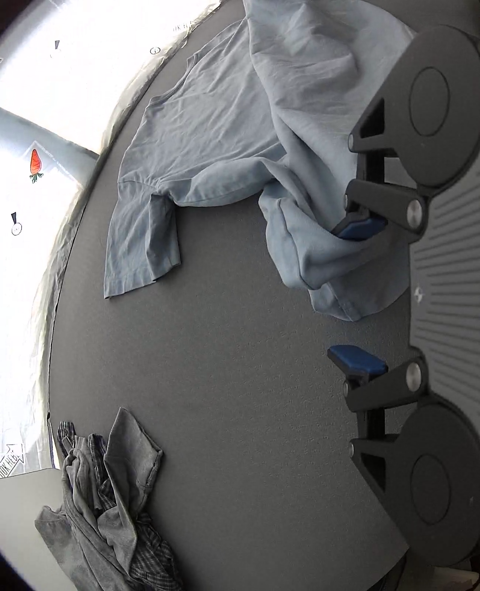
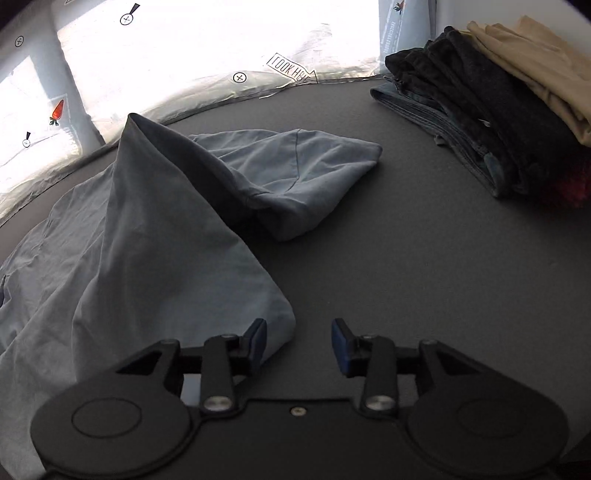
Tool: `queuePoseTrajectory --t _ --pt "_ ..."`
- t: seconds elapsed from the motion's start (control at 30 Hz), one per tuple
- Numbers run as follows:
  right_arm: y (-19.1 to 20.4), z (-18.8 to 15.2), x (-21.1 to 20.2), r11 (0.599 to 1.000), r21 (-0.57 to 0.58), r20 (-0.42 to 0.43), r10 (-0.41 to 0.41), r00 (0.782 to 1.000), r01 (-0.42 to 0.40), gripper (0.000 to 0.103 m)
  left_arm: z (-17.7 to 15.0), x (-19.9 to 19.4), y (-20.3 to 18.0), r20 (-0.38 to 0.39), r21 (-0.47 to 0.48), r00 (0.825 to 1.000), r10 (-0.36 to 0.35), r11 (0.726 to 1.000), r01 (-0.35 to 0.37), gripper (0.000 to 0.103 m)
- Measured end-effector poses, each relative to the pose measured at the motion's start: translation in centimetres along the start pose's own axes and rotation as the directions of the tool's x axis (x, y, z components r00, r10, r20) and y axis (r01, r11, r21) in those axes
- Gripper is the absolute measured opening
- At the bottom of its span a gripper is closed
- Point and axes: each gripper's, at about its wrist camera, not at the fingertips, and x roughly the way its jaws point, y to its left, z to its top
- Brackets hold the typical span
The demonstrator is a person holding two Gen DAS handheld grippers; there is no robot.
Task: Fold clothes
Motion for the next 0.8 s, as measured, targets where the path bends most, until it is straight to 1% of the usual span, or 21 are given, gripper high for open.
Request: queuePoseTrajectory --t 0.03,0.1,0.17,0.2,0.27,0.37,0.4,0.5,0.53,0.6,0.7,0.73,0.77,0.8 --pt "0.3 -0.1 0.4 1.000 -0.003 0.003 0.013 1.000 -0.013 0.047 0.0 0.1 0.2 0.003 -0.002 1.000 -0.004 1.000 0.004 0.065" --pt "1.2 0.1 1.2 0.999 -0.042 0.008 0.012 1.000 -0.012 0.051 0.0 0.2 0.4 0.014 0.008 1.000 -0.009 1.000 0.009 0.067" --pt "2.0 0.4 2.0 0.994 -0.107 0.014 -0.004 1.000 0.006 0.064 0.1 0.1 0.2 0.030 0.048 1.000 -0.005 0.999 0.003 0.069" --pt "2.3 0.5 2.3 0.991 -0.133 0.014 -0.005 1.000 0.007 0.066 0.2 0.0 0.0 0.035 0.072 0.999 0.001 0.997 -0.003 0.070" --pt "2.5 0.8 2.9 0.987 -0.163 0.004 0.002 1.000 -0.001 0.067 0.3 -0.5 -0.5 0.041 0.120 0.999 0.012 0.993 -0.017 0.071" --pt "2.6 1.1 3.7 0.984 -0.176 -0.016 0.015 1.000 -0.017 0.069 -0.1 -1.3 -1.2 0.072 0.177 0.997 -0.017 0.984 0.004 0.079" --pt "2.7 1.1 3.9 0.985 -0.173 -0.022 0.017 1.000 -0.021 0.069 -0.2 -1.2 -1.4 0.074 0.190 0.997 -0.014 0.982 0.000 0.081" --pt "2.6 0.9 4.3 0.987 -0.157 -0.036 0.034 0.999 -0.040 0.069 -0.2 -0.4 -1.8 0.084 0.224 0.996 0.010 0.974 -0.029 0.081" --pt "2.6 0.8 4.3 0.988 -0.150 -0.040 0.043 0.998 -0.048 0.068 0.0 -0.2 -1.8 0.089 0.220 0.996 0.018 0.975 -0.037 0.081" --pt "2.4 0.6 4.4 0.988 -0.134 -0.047 0.066 0.997 -0.072 0.059 0.4 0.4 -1.6 0.091 0.200 0.996 0.022 0.979 -0.040 0.081" --pt "2.1 0.4 4.2 0.990 -0.108 -0.042 0.082 0.996 -0.086 0.037 1.0 0.9 -1.6 0.094 0.188 0.995 -0.026 0.982 0.008 0.081" --pt "1.9 0.4 4.0 0.991 -0.097 -0.038 0.089 0.995 -0.092 0.025 1.2 1.0 -1.7 0.097 0.190 0.995 -0.036 0.982 0.017 0.079" --pt "1.7 0.4 3.7 0.992 -0.086 -0.030 0.094 0.995 -0.096 0.017 1.3 1.0 -1.9 0.099 0.191 0.994 -0.045 0.981 0.025 0.078" --pt "1.6 0.4 3.2 0.992 -0.078 -0.019 0.097 0.995 -0.099 0.013 1.4 1.1 -2.0 0.101 0.193 0.993 -0.054 0.981 0.034 0.072"
